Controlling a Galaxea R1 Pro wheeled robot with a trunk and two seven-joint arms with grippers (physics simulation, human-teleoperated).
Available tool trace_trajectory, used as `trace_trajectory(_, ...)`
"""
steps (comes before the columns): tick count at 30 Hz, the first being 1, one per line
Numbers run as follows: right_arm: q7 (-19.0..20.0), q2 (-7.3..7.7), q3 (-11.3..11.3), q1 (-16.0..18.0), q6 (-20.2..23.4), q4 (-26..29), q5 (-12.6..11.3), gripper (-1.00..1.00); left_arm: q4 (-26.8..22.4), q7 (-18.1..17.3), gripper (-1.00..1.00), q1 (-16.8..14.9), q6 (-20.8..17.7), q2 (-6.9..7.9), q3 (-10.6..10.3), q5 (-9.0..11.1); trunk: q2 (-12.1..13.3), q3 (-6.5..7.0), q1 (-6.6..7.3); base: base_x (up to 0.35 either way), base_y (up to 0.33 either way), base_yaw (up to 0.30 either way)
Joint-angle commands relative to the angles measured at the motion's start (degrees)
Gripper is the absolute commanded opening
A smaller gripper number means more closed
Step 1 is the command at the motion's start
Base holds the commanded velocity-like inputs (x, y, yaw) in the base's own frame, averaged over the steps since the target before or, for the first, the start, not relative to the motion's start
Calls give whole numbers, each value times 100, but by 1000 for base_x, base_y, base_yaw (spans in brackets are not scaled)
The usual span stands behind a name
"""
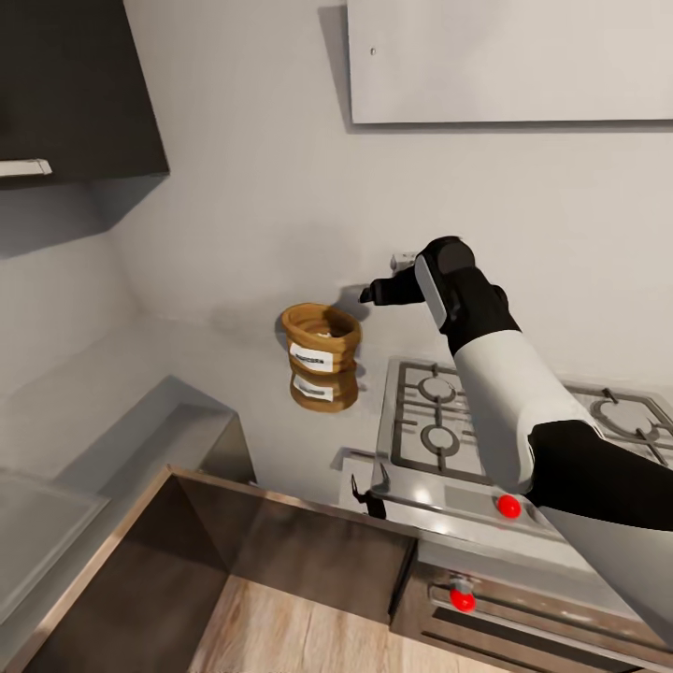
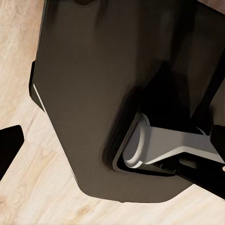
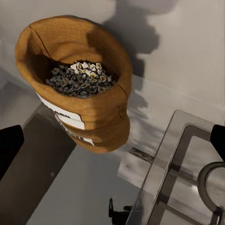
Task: In the kitchen, take the popcorn bag from the countertop, put it into the microwave, and heat it until the popcorn is cooked so the cooked popcorn ends up inside the bag.
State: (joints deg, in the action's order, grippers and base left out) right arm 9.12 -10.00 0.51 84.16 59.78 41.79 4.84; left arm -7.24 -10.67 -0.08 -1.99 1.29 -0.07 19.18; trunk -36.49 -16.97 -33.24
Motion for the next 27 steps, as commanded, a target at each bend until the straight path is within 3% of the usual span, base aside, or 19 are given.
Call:
trace_trajectory(1, 47, 0, 2, 4, 22, 5, 46, 100, -6, -20, 100, -1, -21, -1, -2, 42, -7, -8, -1, 0, 0, 234)
trace_trajectory(13, 44, 0, -7, 4, 22, -13, 41, 100, -14, -6, 100, -1, -21, -6, -2, 42, -7, -8, -1, 0, -2, 262)
trace_trajectory(19, 15, 0, -7, 4, 22, -20, 73, 100, -14, 500, 100, -1, -21, -28, -5, 42, -7, -8, -1, 0, -236, 29)
trace_trajectory(27, 11, 0, -7, 4, 22, -59, 97, 100, -23, 573, 100, -1, -21, -26, -10, 37, -7, -8, -1, 1, -282, 1)
